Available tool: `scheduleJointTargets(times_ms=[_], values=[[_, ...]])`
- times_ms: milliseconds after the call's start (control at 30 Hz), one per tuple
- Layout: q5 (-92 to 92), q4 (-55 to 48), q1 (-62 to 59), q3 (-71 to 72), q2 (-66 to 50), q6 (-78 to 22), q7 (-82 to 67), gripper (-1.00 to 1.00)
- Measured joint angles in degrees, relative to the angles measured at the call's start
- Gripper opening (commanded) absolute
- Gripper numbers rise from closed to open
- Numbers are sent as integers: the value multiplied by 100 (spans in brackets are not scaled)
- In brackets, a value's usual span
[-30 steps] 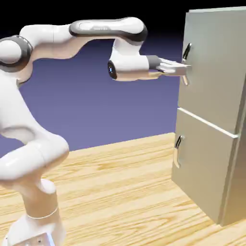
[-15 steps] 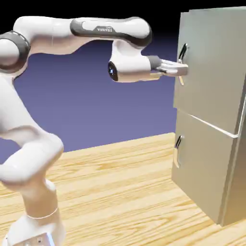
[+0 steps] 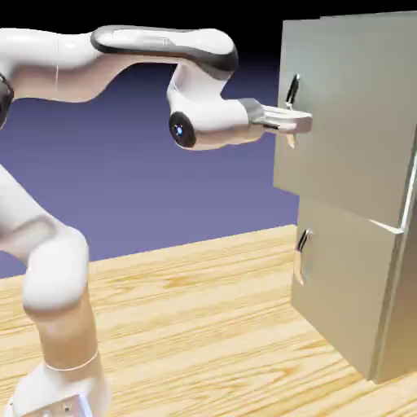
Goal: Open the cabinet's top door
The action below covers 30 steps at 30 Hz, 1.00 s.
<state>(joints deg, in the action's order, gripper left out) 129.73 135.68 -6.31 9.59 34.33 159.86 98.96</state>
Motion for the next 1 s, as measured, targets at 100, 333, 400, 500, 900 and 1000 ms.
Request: scheduleJointTargets(times_ms=[100,333,400,500,900,1000], values=[[-750,316,264,-409,276,-332,490,-100],[-2499,932,520,-1344,906,-1416,1497,-100],[-3011,1052,516,-1639,1056,-1832,1733,-100],[-3712,1151,472,-2132,1210,-2550,2021,-100],[-5833,484,583,-4195,824,-5540,2381,-100],[-6177,101,776,-4736,532,-6287,2358,-100]])
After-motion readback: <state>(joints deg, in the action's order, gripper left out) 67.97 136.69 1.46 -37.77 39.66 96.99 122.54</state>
